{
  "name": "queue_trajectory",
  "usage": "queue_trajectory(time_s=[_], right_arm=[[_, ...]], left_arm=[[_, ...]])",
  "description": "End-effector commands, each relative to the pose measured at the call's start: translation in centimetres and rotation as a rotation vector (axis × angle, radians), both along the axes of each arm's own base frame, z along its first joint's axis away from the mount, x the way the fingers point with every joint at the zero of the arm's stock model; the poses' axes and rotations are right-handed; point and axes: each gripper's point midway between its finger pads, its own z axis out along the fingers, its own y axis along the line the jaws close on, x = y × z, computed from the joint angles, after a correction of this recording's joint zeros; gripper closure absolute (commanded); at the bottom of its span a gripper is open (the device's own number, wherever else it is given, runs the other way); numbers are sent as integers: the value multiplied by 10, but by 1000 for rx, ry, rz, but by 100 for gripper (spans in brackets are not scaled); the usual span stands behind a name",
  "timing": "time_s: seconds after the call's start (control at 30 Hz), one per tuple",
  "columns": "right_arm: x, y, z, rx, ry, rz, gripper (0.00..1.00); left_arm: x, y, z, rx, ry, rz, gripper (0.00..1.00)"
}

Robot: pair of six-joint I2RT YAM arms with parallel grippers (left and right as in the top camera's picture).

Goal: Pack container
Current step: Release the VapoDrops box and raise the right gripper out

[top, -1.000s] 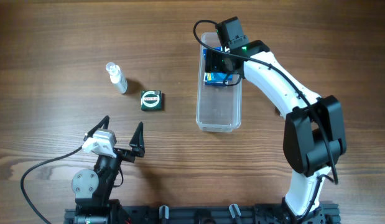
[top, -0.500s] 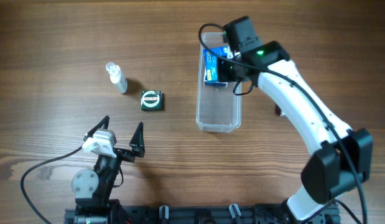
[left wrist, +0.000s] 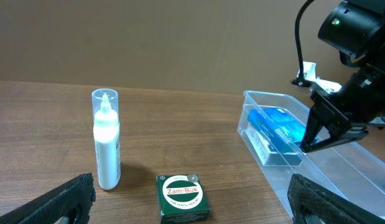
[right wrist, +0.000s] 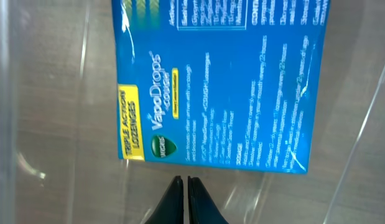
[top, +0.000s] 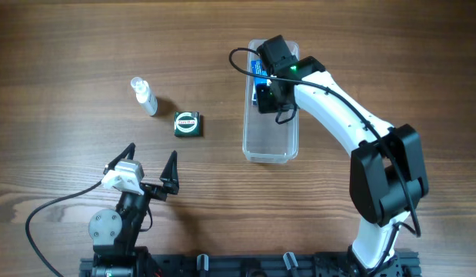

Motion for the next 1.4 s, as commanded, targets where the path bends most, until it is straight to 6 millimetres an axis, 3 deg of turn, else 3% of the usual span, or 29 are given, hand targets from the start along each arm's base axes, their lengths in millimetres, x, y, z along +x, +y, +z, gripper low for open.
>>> queue_trajectory(time_s=[0.0,0.57,0.77,0.97,1.37], right_arm=[[3,3,-8,4,-2,12,96],[17,22,-1,95,-54,26,96],[8,18,-6,76,-19,27,96],[6,16,-23,71,-7,27,96],[22,25,-17,106,-77,30,96]], left_arm=[[0,-1,-1,12,-6,-3,0],[0,-1,-1,12,-6,-3,0],[0,-1,-1,12,-6,-3,0],[0,-1,-1,12,-6,-3,0],[0,-1,-1,12,-6,-3,0]])
